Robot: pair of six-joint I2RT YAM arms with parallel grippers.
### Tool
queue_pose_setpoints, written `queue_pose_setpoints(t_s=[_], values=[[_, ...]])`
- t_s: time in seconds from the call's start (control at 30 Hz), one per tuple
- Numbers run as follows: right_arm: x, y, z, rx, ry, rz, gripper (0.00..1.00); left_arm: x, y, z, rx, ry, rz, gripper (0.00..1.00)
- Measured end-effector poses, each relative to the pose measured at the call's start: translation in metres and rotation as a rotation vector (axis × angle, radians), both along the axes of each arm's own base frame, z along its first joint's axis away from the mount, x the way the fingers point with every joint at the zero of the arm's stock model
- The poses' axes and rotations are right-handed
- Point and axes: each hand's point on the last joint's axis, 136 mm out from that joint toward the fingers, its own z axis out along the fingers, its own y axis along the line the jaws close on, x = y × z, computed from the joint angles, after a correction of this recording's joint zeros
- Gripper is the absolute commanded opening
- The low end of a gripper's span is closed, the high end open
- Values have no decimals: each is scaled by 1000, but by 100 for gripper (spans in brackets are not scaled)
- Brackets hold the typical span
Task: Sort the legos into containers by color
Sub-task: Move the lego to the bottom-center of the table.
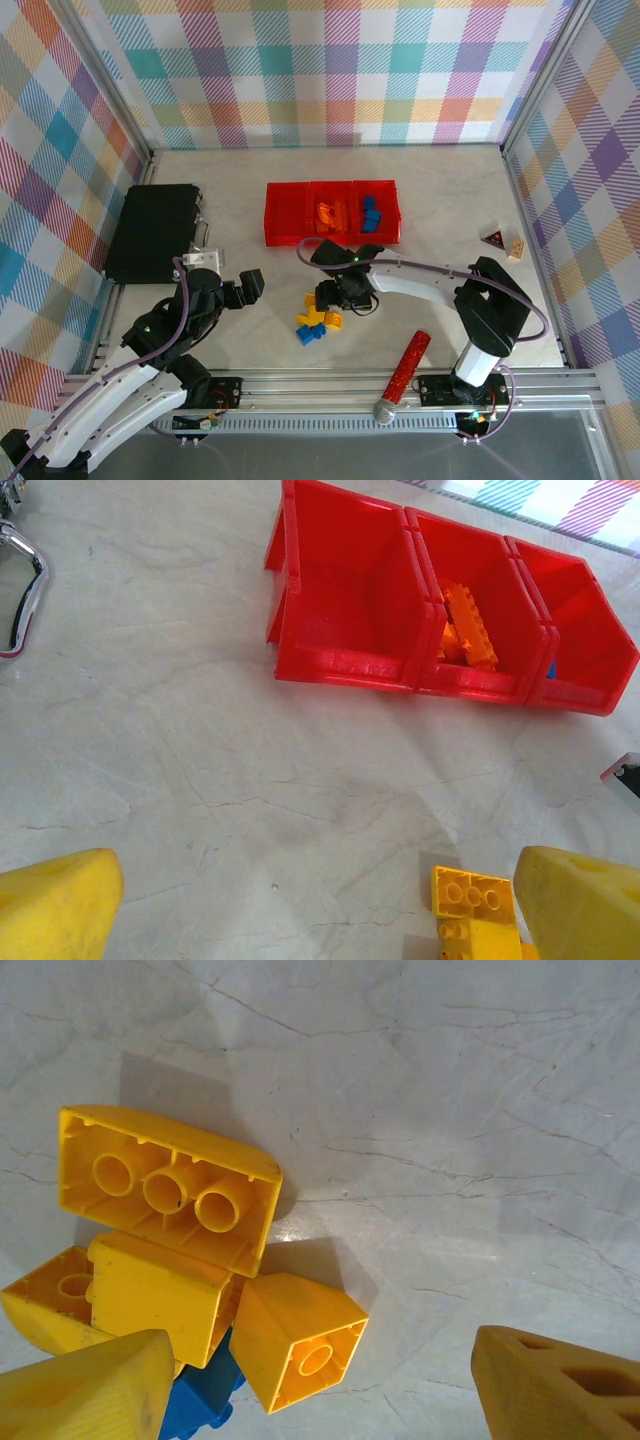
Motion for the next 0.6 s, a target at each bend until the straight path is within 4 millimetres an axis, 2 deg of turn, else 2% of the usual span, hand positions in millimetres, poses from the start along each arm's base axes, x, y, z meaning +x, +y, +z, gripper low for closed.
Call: queue_pose_setpoints(t_s=[0.3, 0.43, 0.6], values=[[-6, -4, -12, -25, 17, -25, 71, 0, 0, 0, 0, 0, 0, 100], [-11, -10, -19, -45, 31, -25, 70, 0, 0, -1, 3, 4, 0, 100], [-14, -5, -22, -42, 31, -16, 70, 1, -1, -5, 15, 19, 0, 100]])
